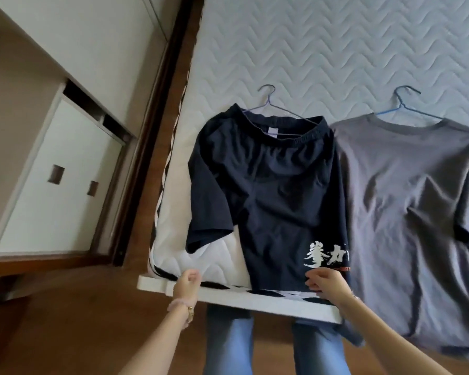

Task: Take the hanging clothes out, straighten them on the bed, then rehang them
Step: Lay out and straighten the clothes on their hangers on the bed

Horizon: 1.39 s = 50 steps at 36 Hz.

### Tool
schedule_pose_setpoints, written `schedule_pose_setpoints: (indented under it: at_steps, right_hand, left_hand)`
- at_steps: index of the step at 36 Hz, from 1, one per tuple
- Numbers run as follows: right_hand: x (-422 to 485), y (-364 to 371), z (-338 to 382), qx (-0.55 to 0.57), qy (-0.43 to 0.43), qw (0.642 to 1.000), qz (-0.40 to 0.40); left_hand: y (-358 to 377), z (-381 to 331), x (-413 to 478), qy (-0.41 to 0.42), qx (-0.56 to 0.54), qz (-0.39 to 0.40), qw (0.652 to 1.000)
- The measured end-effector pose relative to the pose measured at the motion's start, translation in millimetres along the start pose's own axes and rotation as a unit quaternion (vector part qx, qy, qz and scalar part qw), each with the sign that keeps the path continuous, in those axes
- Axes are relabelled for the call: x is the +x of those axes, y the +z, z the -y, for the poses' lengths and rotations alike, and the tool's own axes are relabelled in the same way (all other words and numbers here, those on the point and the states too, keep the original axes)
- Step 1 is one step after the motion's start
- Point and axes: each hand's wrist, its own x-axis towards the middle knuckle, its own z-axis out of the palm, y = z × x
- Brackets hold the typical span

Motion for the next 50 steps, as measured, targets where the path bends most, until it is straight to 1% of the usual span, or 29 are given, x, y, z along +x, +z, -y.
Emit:
schedule_pose_setpoints:
  at_steps: [3,6,9,11,15,17,23,25,27,30,32,34,37,39,44,46,50]
  right_hand:
    - [8.6,31.3,12.6,0.006,0.009,1.000,-0.020]
    - [20.2,66.0,27.2,-0.001,0.019,1.000,-0.021]
    - [30.8,99.8,46.2,-0.010,0.011,1.000,-0.015]
    - [35.8,118.9,58.1,-0.001,0.003,1.000,-0.017]
    - [44.0,145.0,74.7,0.031,0.004,0.999,-0.017]
    - [45.9,153.6,82.0,0.057,0.013,0.998,-0.008]
    - [51.8,176.1,94.0,0.125,0.056,0.991,-0.007]
    - [55.7,184.2,96.7,0.173,0.078,0.982,0.002]
    - [58.0,191.4,102.0,0.211,0.088,0.973,0.000]
    - [60.8,201.8,111.3,0.233,0.076,0.969,-0.016]
    - [63.7,210.8,118.8,0.238,0.061,0.969,-0.015]
    - [66.4,220.7,127.7,0.257,0.065,0.964,-0.001]
    - [72.4,232.8,137.9,0.324,0.094,0.941,0.009]
    - [74.0,241.6,143.9,0.343,0.108,0.932,0.031]
    - [70.5,267.5,144.7,0.315,0.127,0.936,0.091]
    - [66.9,270.4,138.1,0.319,0.127,0.935,0.092]
    - [54.9,263.7,114.2,0.341,0.133,0.928,0.062]
  left_hand:
    - [-15.1,-21.2,30.2,0.015,-0.020,0.001,1.000]
    - [-30.2,-45.7,62.5,0.038,-0.035,0.000,0.999]
    - [-40.2,-65.1,97.1,0.052,-0.030,-0.002,0.998]
    - [-42.3,-73.8,116.0,0.064,-0.022,0.013,0.998]
    - [-37.7,-84.7,143.7,0.039,-0.057,0.055,0.996]
    - [-34.1,-86.1,156.0,0.038,-0.068,0.061,0.995]
    - [-44.4,-84.7,175.3,0.086,-0.117,0.060,0.988]
    - [-59.8,-78.6,183.7,0.088,-0.127,0.042,0.987]
    - [-79.7,-68.3,198.5,0.069,-0.130,-0.003,0.989]
    - [-113.7,-53.4,216.5,0.047,-0.134,-0.081,0.987]
    - [-132.8,-47.5,224.7,0.049,-0.121,-0.108,0.986]
    - [-146.9,-46.6,229.2,0.066,-0.103,-0.117,0.986]
    - [-158.1,-50.4,234.5,0.087,-0.098,-0.120,0.984]
    - [-161.3,-52.8,237.1,0.092,-0.093,-0.114,0.985]
    - [-163.7,-52.8,236.2,0.090,-0.080,-0.116,0.986]
    - [-162.8,-51.2,234.6,0.094,-0.075,-0.118,0.986]
    - [-168.6,-46.3,232.7,0.101,-0.053,-0.137,0.984]
